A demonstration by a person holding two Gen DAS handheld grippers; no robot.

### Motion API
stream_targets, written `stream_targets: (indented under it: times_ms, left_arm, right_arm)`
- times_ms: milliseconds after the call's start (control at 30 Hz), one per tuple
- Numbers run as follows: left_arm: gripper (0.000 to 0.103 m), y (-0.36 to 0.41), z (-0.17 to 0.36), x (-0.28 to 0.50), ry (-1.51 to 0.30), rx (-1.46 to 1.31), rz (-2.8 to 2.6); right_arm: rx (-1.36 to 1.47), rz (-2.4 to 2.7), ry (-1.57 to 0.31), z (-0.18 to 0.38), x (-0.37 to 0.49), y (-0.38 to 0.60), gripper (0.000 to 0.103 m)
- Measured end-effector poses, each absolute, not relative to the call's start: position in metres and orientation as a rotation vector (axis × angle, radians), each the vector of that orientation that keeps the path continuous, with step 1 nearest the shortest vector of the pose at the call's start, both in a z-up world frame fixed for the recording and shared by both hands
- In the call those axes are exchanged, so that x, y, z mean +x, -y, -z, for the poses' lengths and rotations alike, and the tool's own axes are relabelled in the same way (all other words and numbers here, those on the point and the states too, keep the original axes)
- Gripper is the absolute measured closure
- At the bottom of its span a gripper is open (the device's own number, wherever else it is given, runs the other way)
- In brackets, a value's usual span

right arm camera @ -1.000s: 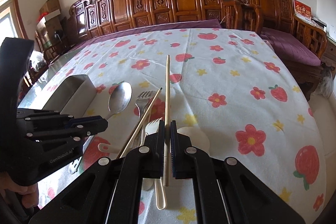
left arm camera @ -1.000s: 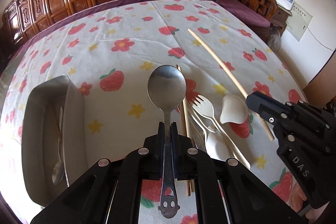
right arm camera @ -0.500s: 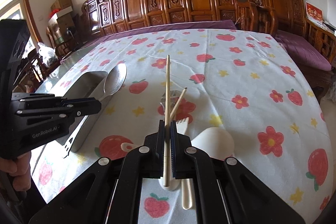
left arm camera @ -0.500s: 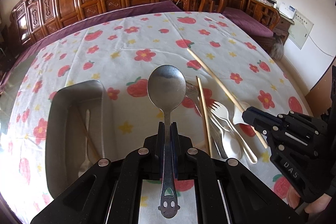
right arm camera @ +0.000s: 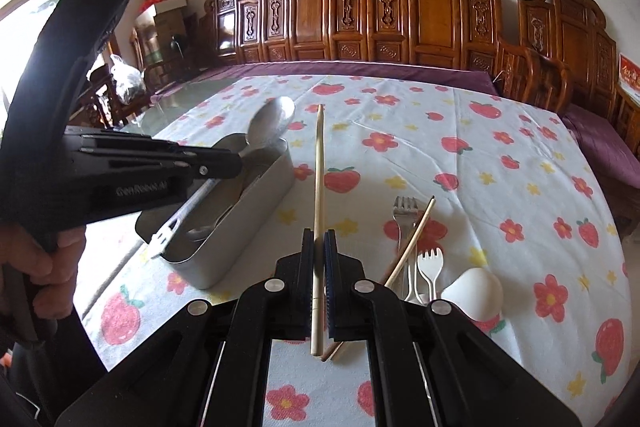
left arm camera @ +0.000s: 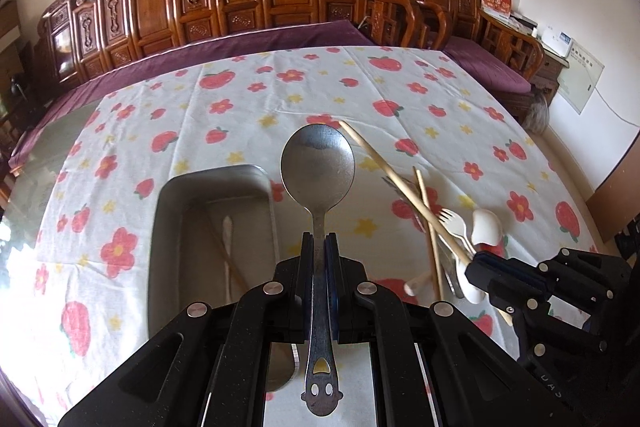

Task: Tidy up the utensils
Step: 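Lift the metal spoon with the left gripper and release it into the tray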

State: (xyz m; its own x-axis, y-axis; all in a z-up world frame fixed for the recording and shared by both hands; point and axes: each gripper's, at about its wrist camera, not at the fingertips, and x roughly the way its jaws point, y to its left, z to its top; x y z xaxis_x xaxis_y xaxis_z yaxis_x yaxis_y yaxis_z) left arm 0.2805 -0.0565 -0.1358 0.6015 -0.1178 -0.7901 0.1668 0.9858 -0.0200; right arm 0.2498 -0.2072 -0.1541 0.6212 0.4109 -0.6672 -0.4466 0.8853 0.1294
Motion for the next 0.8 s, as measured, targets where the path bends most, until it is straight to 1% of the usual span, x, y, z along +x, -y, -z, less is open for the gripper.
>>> stream_targets:
  times_ms: [200,467,800]
  left_arm:
    - [0.098,0.024,0.145,0.281,-0.919,0.041,0.139]
    - [0.098,-0.017,0.179,0.297,-0.972,0.015,0.107]
    - [0.098,-0.020,0.207,0.317,-1.028,0.048,0.100]
  right_arm:
    - [-0.069,-0.504,-0.762,0.157,0.245,0.195,0.097]
    - [-0.084,-0.503,-0.792,0.166,0.247,0.187,0.097]
    - [-0.108,-0.513,-0.826,0.179,0.255,0.177,0.097]
